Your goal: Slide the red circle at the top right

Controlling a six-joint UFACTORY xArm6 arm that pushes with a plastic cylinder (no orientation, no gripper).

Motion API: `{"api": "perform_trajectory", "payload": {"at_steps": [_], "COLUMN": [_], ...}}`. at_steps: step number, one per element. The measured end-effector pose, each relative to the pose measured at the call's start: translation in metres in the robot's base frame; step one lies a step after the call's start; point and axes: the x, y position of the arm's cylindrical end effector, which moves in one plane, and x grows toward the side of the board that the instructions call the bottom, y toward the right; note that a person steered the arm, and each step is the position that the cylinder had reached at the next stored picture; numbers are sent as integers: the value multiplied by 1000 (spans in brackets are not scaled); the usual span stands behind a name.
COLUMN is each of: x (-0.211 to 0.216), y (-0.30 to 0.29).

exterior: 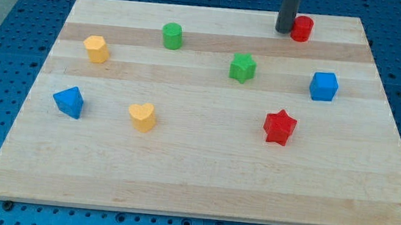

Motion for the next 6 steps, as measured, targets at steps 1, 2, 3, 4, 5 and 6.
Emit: {"api": "perform_trajectory", "payload": {"at_steps": [1,2,3,4,5,6], "x": [25,31,18,-12,-2,3], "y": [-7,-2,25,35,26,-30]}}
